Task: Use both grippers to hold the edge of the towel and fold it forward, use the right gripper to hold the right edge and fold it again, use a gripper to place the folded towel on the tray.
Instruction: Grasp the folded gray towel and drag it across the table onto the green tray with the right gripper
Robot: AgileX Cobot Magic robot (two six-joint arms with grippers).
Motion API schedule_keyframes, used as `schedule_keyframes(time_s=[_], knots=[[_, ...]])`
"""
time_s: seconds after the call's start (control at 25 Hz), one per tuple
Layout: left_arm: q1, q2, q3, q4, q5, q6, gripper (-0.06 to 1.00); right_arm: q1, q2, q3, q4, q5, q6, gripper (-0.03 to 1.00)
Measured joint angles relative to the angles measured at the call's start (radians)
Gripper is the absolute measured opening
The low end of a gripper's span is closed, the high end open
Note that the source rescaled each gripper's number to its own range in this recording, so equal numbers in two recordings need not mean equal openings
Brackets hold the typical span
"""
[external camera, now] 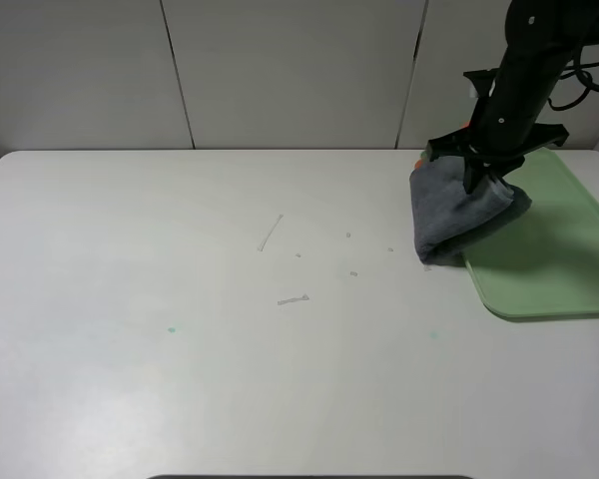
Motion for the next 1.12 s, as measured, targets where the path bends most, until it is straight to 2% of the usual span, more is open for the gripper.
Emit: schedule_keyframes(time_s=[0.32,0.52,1.12], knots=[[0.000,0.000,0.000,0.000,0.000,0.000,1.00,-0.148,0.000,0.000,0.000,-0.028,-0.060,0.18],[0.000,0.000,0.000,0.000,0.000,0.000,1.00,-0.207,0.000,0.000,-0.005,-0.039,-0.085,0.18],[0.000,0.000,0.000,0.000,0.000,0.000,1.00,-0.227,0.026,0.000,-0.011,-0.038,-0.127,0.19]])
